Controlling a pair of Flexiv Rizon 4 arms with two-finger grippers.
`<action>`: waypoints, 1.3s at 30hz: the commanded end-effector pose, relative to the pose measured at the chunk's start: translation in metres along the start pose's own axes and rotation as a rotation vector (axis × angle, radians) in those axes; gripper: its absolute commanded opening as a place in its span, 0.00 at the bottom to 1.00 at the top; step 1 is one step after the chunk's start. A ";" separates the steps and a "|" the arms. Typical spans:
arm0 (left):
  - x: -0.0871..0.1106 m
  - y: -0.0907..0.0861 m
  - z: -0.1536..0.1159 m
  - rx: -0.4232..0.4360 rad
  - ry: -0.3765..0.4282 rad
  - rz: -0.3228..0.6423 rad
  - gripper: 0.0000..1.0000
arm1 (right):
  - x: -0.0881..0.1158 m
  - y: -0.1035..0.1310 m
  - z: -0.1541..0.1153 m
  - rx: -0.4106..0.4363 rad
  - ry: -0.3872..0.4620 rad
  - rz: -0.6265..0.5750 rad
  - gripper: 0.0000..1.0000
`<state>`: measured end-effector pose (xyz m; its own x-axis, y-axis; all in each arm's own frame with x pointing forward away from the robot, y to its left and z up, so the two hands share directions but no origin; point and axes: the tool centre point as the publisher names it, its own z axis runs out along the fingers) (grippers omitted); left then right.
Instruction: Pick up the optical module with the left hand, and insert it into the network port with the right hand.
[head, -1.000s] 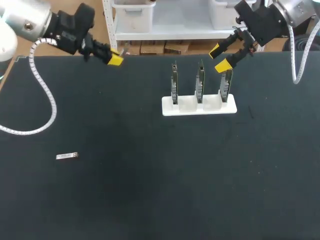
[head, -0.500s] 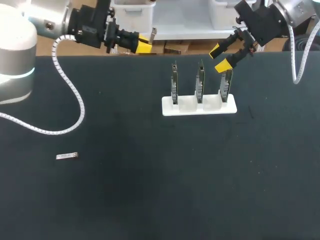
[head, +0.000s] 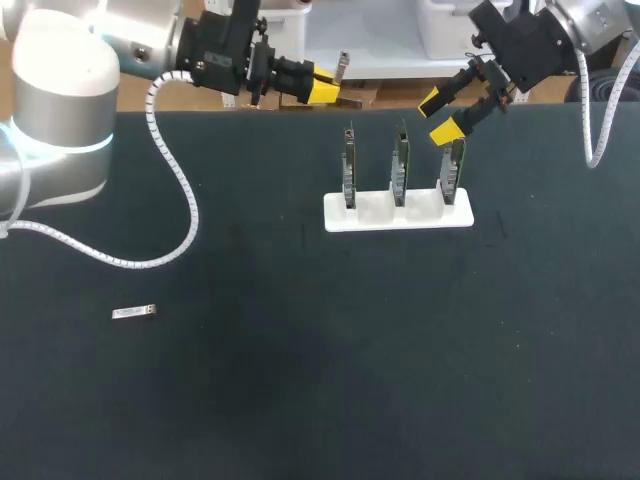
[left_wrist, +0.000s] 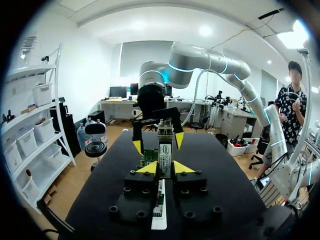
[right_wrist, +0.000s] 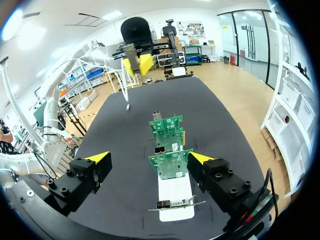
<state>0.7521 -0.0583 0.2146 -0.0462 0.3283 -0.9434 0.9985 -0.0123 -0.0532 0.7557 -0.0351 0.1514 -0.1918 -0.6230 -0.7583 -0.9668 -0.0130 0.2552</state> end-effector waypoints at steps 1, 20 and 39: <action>-0.001 -0.002 -0.001 -0.001 0.001 0.000 0.00 | 0.000 0.002 0.001 0.005 0.000 0.000 1.00; -0.029 0.007 0.018 -0.083 -0.130 0.040 0.00 | 0.000 0.002 0.001 0.005 0.000 0.000 1.00; -0.027 0.008 0.051 -0.091 -0.114 0.059 0.00 | 0.000 0.002 0.001 0.005 0.000 0.000 1.00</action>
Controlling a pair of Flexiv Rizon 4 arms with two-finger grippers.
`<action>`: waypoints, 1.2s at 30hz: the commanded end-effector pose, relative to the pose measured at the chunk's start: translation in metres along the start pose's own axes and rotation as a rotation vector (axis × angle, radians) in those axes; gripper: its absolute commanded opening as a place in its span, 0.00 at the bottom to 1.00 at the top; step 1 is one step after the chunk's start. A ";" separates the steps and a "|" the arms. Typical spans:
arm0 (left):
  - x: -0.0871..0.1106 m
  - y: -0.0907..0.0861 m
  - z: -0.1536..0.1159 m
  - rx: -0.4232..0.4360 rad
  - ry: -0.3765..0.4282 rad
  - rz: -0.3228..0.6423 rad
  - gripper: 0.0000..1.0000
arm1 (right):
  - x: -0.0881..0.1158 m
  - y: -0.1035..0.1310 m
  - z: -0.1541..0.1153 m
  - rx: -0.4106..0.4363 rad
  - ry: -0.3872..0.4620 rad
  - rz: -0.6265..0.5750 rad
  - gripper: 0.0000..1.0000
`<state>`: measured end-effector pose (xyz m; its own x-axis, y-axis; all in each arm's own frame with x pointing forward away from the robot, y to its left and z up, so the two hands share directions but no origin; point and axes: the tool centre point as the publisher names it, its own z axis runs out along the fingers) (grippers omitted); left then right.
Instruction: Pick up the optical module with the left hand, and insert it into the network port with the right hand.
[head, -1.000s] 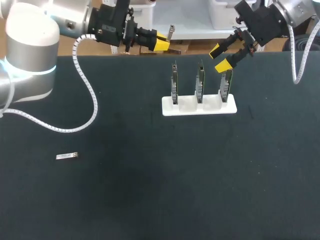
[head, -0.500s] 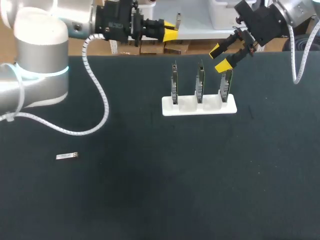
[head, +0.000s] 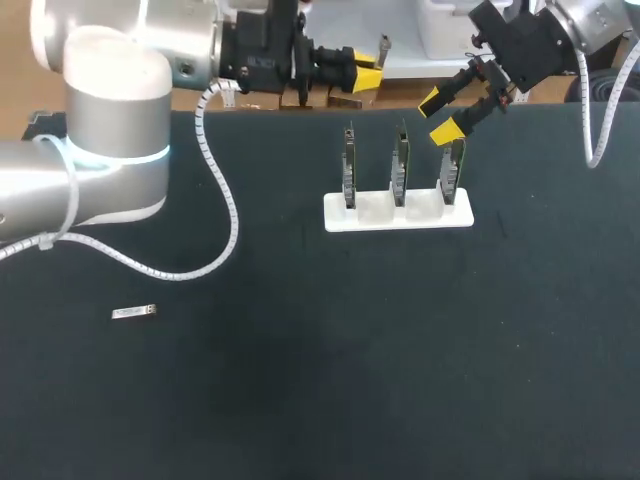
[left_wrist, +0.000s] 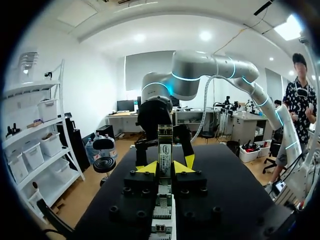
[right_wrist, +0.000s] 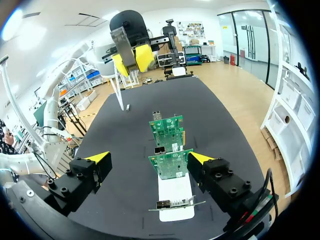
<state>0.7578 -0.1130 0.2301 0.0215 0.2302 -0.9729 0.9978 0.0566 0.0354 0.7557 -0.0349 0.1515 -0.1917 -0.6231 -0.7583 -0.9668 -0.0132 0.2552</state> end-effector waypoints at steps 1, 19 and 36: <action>0.009 0.002 0.005 0.000 -0.010 -0.009 0.00 | 0.000 0.002 0.000 0.005 0.000 0.000 1.00; 0.025 0.006 0.032 0.049 -0.074 -0.105 0.00 | 0.000 0.002 0.000 0.005 0.000 0.000 1.00; 0.035 -0.010 0.048 0.090 -0.046 -0.131 0.00 | 0.000 0.002 0.000 0.005 0.000 0.000 1.00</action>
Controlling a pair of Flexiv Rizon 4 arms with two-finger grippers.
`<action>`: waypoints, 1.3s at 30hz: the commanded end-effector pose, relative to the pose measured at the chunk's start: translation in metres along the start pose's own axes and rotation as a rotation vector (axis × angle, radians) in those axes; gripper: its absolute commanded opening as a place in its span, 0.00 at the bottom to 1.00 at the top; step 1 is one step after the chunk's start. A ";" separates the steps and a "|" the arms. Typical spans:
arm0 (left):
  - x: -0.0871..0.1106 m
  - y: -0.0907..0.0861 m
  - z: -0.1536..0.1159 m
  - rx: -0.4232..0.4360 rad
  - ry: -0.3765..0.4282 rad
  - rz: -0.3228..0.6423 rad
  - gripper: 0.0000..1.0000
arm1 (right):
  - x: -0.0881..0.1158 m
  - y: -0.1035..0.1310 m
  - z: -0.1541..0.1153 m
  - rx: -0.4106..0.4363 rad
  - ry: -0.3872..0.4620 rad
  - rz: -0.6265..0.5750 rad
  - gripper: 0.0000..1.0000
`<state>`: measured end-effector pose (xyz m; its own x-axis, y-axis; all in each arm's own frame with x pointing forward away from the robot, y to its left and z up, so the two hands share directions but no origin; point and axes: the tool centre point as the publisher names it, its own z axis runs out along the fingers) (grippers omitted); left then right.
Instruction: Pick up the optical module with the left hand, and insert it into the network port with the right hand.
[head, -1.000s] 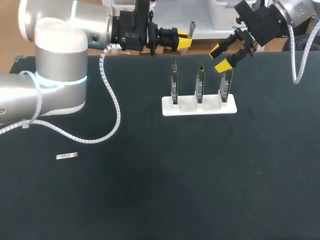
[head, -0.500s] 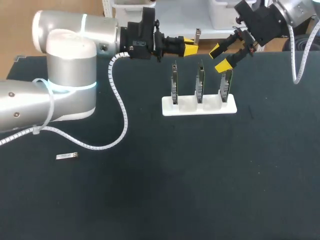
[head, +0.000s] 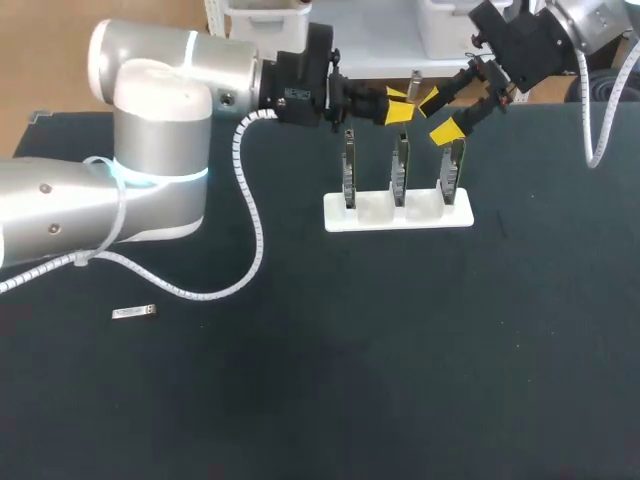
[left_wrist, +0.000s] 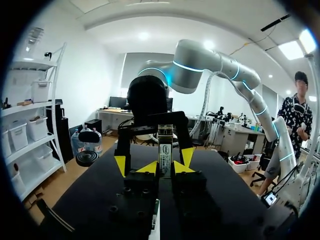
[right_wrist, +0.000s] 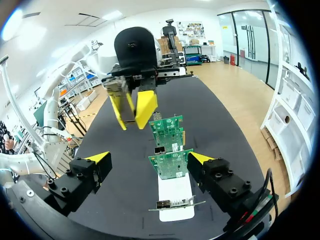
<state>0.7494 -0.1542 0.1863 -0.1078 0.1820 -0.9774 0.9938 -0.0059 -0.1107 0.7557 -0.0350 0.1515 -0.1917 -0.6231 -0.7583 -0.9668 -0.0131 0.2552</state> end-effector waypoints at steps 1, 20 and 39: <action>0.002 0.002 -0.002 -0.004 -0.001 -0.002 0.00 | 0.000 0.002 0.000 0.005 0.000 0.000 1.00; 0.018 0.012 0.008 0.020 0.001 -0.021 0.00 | 0.000 0.002 0.000 0.005 0.000 0.000 1.00; 0.016 0.017 0.009 0.015 0.019 -0.028 0.00 | 0.000 0.002 0.000 0.005 0.000 0.000 1.00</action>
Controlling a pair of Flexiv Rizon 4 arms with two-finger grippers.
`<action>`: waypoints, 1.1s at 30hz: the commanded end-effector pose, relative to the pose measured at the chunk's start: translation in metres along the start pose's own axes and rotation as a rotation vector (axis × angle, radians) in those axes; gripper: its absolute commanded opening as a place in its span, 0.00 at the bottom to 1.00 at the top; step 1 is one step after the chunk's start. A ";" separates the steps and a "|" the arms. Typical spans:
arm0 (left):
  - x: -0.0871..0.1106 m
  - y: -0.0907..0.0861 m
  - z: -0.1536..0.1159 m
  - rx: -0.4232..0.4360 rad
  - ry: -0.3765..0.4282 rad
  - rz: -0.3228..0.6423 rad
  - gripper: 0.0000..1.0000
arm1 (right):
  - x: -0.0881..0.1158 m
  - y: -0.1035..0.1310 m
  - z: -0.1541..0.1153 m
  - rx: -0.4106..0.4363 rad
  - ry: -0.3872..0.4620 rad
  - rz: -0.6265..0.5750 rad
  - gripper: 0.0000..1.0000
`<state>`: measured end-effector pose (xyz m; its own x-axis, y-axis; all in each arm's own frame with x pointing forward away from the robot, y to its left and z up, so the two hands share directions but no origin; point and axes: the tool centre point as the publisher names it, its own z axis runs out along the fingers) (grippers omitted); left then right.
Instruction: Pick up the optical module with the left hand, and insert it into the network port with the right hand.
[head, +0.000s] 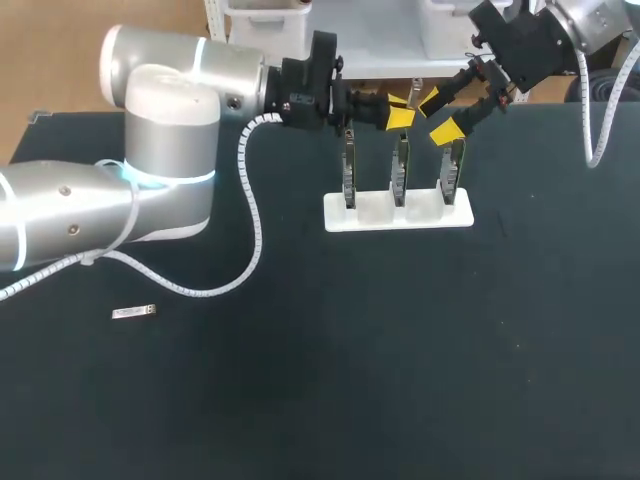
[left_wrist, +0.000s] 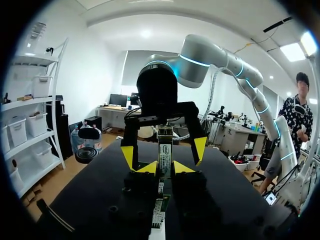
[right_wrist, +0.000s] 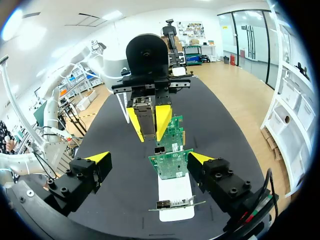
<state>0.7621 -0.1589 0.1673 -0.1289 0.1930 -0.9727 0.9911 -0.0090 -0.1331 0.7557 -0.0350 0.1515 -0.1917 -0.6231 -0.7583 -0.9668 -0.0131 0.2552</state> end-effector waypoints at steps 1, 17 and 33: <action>-0.001 0.002 0.002 0.007 0.009 -0.005 0.00 | 0.000 0.002 0.000 0.005 0.000 0.000 1.00; 0.007 0.005 -0.005 -0.021 0.020 -0.034 0.00 | 0.000 0.002 0.000 0.005 0.000 0.000 1.00; 0.012 0.007 0.002 -0.009 0.006 -0.073 0.00 | 0.000 0.002 0.000 0.005 0.000 0.000 1.00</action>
<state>0.7647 -0.1559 0.1562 -0.2014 0.1991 -0.9591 0.9792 0.0185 -0.2019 0.7557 -0.0350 0.1515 -0.1917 -0.6231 -0.7583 -0.9668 -0.0131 0.2552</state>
